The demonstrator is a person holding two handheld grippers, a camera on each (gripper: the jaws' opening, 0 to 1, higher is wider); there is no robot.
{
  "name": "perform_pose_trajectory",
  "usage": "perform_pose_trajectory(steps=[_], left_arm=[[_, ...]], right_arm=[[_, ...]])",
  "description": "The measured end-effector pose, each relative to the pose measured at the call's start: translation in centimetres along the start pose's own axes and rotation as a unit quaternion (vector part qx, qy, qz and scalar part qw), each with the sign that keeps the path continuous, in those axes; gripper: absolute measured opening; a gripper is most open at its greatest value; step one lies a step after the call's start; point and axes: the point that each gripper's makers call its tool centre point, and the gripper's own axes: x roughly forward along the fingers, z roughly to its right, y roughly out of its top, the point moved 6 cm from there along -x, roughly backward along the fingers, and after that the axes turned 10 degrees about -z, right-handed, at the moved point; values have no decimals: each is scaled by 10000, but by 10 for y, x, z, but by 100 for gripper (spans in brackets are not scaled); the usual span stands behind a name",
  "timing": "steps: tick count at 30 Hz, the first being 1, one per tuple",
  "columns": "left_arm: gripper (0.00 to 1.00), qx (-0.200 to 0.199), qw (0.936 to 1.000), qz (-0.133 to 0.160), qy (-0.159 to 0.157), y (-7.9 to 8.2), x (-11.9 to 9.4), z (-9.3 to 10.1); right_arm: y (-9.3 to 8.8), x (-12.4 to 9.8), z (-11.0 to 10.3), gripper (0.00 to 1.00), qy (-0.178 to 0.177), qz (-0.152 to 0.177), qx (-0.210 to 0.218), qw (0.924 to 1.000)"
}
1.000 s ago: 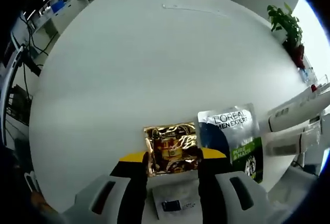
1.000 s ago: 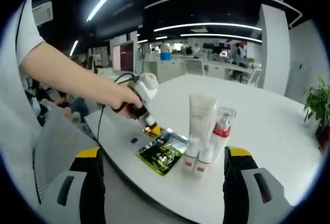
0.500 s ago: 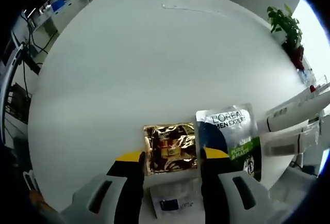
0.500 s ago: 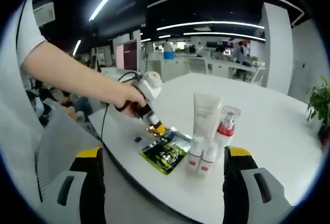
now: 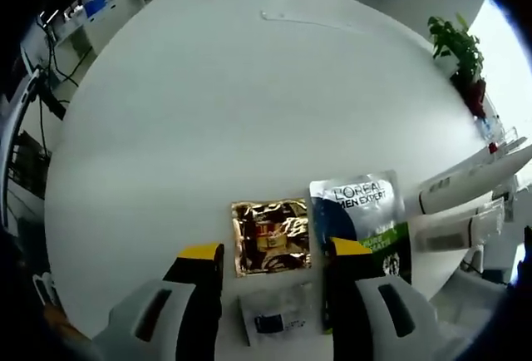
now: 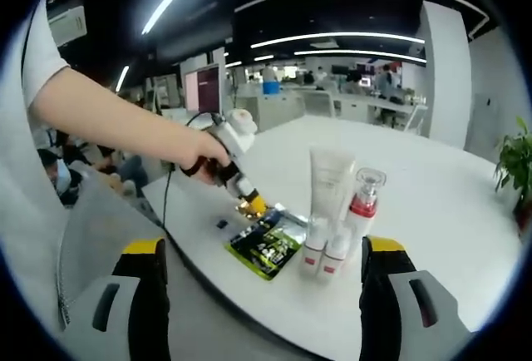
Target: Arrange the skincare products in the storage area until every visible bottle or jar stands upright without overlapping.
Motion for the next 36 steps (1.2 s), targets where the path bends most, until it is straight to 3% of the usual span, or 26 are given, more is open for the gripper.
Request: perform_pose_trajectory(steps=[3,6,10,19,23,24,27,36], left_arm=[[58,-54,9999,77,-122,-4,-9,0],[59,4,9996,215,-158,-6,-18,-2],[61,478,9961,739,-46,0,-35,-8],[72,602,9895,1283,-275,-3,-59,-18],[74,657,9863,1466,-385,-14,-68,-20],[75,655,9860,1483,-399,-24,-72,-19],[77,735,9835,1589,-449,-30,-74,-21],[86,680,9779,1886,-601,-72,-91,-23]], right_arm=[[0,0,2,96,-23,5,68,10000],[0,1,2,96,-24,-16,74,10000],[-1,1,1,96,33,-27,97,9999],[-2,1,3,96,92,-13,254,9996],[-2,1,3,96,93,-35,275,9996],[-2,1,3,96,91,-49,270,9996],[-3,2,3,96,108,-76,280,9995],[-4,2,4,96,84,-112,355,9993]])
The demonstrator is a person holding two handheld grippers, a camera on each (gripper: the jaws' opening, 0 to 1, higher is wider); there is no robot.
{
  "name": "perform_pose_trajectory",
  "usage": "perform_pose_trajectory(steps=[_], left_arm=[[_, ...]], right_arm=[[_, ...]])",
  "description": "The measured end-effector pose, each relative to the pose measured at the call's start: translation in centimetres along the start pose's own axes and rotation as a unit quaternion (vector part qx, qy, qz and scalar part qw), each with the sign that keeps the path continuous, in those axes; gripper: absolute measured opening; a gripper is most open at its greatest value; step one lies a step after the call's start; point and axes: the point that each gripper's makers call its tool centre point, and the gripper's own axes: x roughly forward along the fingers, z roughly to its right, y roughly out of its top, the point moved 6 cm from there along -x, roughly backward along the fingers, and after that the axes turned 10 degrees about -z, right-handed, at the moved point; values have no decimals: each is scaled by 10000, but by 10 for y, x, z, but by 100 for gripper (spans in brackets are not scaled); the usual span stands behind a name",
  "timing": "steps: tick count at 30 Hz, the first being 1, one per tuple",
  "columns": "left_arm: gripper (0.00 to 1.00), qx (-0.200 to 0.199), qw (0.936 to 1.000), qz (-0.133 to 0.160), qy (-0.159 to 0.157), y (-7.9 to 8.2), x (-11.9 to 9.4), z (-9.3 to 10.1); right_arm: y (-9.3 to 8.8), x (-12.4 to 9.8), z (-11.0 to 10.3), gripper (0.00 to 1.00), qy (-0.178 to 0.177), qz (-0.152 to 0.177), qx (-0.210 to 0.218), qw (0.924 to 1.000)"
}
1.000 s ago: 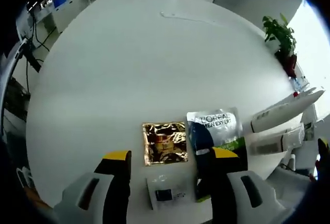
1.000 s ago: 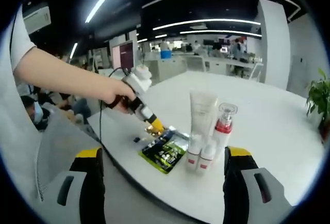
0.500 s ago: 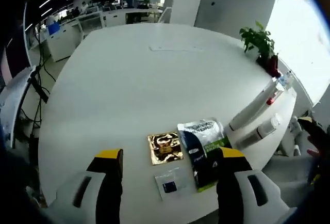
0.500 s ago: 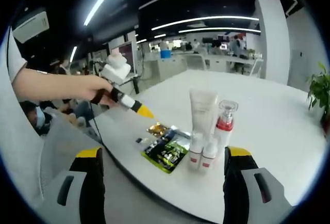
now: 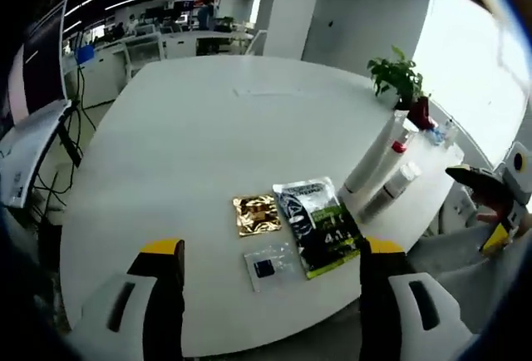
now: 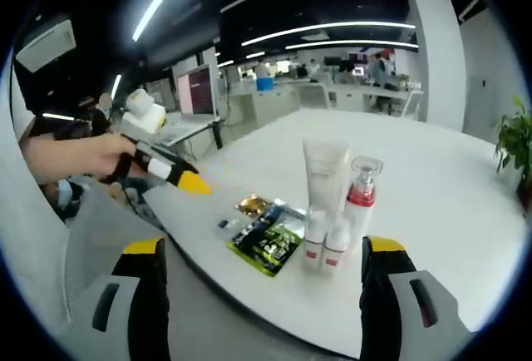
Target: Arrange the skincare products in the storage area until every visible bottle or jar stands upright without overlapping.
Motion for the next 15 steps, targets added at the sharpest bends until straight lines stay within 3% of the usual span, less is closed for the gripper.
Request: perform_pose_trajectory(steps=[3,7,15], left_arm=[[89,164,9998,78,45,-4,-5,0],[94,122,9995,275,-121,-7,-12,1],[99,463,9963,647,-310,-12,-25,14]], right_arm=[[0,0,-1,96,16,-8,4,10000],[0,0,0,96,18,-7,13,10000],[0,-1,1,96,25,27,94,9999]])
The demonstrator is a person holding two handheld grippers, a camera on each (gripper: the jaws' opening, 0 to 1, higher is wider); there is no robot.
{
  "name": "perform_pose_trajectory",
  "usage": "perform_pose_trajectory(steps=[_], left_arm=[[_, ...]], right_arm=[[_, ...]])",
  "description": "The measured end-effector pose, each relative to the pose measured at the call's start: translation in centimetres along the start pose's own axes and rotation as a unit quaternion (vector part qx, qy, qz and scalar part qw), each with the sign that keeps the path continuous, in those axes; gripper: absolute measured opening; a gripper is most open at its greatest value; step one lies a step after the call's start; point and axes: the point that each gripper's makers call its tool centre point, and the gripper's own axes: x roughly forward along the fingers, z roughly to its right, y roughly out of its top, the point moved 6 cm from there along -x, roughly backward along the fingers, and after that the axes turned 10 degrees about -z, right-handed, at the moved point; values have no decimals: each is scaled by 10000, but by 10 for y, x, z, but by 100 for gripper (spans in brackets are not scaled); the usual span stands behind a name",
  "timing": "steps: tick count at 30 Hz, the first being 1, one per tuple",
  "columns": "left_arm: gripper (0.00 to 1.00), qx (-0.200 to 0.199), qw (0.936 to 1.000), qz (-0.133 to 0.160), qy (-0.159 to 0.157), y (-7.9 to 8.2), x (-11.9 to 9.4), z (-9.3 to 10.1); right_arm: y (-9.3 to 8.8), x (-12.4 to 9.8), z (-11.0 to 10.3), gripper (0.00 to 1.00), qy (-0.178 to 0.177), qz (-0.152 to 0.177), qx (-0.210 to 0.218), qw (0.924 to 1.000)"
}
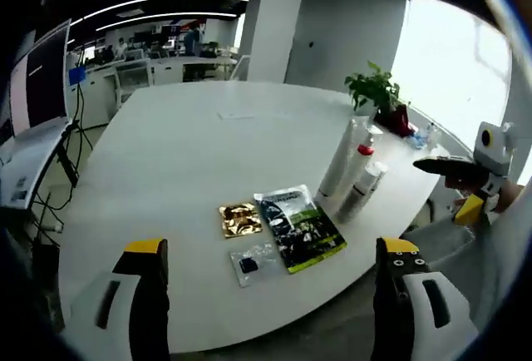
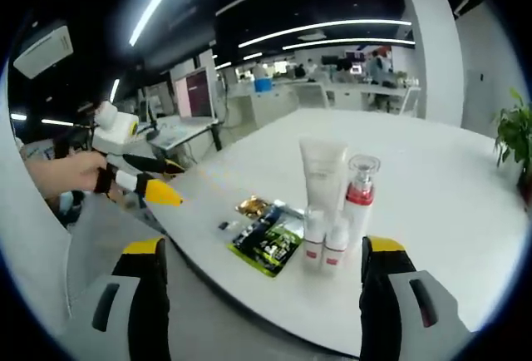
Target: Arrange the skincare products in the storage area until every visible bottle or jar stands upright without overlapping.
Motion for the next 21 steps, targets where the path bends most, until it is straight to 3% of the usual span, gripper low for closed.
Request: perform_pose_trajectory(steps=[3,6,21], left_arm=[[99,27,10000,39,-71,-5,-2,6],[99,213,9995,214,-20,3,-3,7],[95,156,9997,164,-38,0,-2,6]], right_arm=[[0,0,0,96,12,2,-10,10000],[0,0,0,96,28,-14,-17,10000],[-1,1,-4,95,99,-87,-119,9998]])
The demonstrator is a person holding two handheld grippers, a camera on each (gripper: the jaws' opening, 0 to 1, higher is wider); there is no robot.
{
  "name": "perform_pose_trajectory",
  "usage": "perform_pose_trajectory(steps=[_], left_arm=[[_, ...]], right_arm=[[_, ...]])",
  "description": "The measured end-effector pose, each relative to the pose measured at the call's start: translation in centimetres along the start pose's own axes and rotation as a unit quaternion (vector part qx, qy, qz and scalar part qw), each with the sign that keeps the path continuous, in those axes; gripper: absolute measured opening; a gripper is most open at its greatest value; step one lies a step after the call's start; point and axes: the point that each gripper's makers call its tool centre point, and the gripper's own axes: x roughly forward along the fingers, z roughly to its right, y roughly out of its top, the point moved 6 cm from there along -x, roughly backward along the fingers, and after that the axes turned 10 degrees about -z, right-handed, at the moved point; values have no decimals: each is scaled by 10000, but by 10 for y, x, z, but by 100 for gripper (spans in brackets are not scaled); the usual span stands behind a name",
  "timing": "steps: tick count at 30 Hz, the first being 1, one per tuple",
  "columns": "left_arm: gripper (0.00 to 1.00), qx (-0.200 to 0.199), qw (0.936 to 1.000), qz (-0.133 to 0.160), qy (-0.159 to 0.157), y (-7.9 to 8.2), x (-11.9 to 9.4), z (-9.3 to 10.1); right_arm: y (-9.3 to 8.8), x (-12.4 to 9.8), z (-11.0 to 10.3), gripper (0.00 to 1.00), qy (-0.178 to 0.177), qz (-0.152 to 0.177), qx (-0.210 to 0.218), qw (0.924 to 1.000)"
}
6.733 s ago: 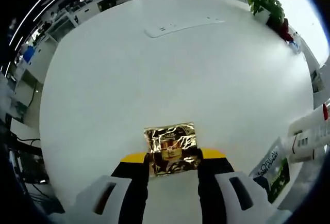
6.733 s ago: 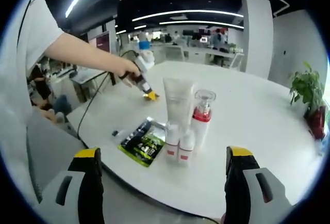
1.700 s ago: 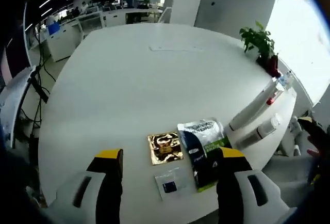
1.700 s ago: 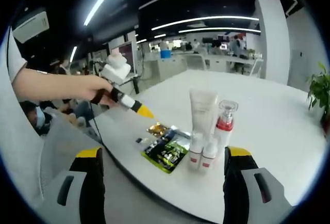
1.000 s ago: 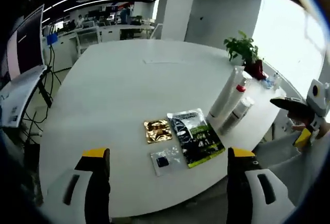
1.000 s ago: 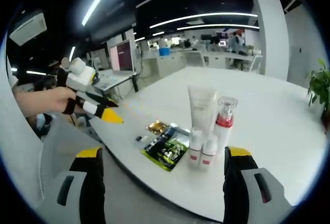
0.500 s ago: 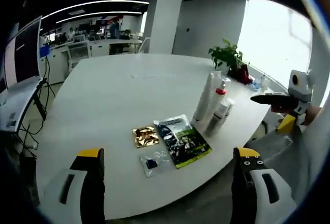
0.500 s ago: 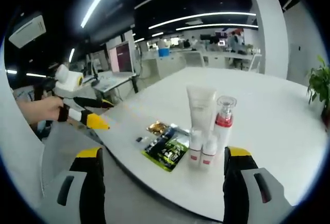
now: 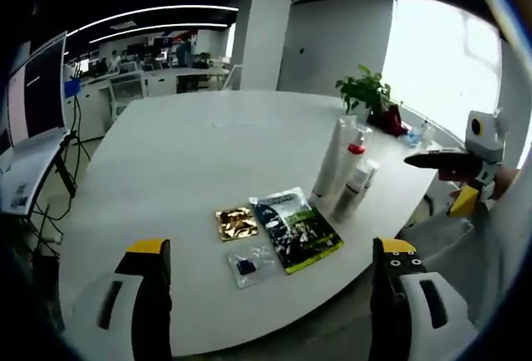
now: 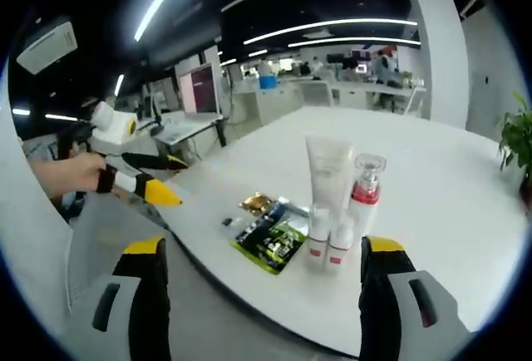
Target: Arrange the skincare products in the storage area until every visible bottle or jar stands upright without overlapping.
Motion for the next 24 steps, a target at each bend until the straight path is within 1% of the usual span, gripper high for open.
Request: perform_pose_trajectory(steps=[7,24], left_arm=[[95,16,10000,-46,-16,-1,0,3],[94,66,9999,-142,-47,-4,5,1]], right_arm=[[0,0,0,95,-10,-1,-3,10000],[0,0,0,94,-26,-14,-9,10000]])
